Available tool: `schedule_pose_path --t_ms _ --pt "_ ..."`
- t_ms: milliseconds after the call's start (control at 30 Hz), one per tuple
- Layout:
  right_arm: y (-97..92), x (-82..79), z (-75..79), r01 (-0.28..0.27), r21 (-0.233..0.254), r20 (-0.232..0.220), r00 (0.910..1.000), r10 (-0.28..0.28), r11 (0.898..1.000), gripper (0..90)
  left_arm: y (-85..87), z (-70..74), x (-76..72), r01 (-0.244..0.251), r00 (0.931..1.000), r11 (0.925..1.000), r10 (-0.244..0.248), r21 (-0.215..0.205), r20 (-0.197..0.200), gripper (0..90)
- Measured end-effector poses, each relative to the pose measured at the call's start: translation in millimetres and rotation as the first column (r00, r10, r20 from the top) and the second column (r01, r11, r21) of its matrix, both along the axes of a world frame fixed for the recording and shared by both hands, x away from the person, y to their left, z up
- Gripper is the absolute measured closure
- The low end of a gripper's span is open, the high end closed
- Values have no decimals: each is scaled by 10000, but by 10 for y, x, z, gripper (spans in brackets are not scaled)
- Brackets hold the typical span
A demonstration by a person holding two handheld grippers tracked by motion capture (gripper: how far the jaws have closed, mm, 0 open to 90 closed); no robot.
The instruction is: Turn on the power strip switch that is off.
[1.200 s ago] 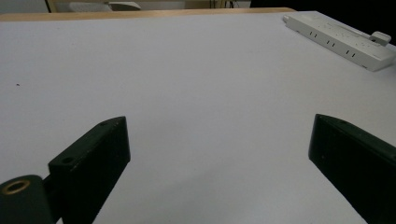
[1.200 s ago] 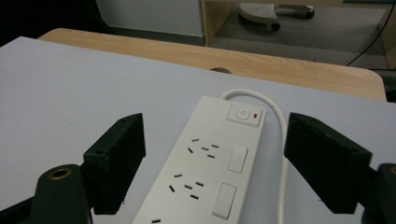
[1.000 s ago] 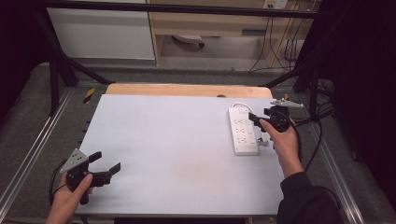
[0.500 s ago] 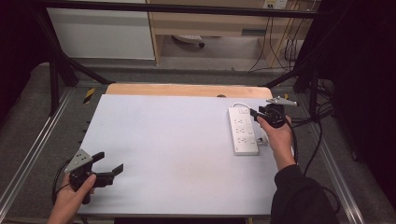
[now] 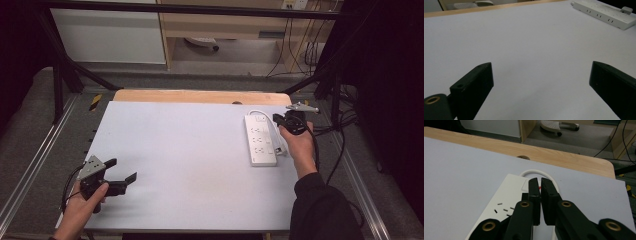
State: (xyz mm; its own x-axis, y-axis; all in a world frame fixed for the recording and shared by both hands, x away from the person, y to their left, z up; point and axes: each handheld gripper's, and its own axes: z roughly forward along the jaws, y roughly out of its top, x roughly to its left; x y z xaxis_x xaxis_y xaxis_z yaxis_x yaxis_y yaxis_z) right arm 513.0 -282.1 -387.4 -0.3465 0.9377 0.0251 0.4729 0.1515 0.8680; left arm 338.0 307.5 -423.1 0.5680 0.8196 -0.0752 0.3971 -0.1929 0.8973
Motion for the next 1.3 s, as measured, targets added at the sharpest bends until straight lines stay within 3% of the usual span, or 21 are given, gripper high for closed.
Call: schedule_pose_path --t_ms 667,1300 --pt "-5 118 -106 99 61 -397 9992 -96 9999 900 61 21 -80 -80 9999 9999 81 -101 145 54" --pt "145 240 -292 286 -51 -1002 9945 -290 9996 900 43 46 -80 -18 9997 9999 22 -163 241 53"
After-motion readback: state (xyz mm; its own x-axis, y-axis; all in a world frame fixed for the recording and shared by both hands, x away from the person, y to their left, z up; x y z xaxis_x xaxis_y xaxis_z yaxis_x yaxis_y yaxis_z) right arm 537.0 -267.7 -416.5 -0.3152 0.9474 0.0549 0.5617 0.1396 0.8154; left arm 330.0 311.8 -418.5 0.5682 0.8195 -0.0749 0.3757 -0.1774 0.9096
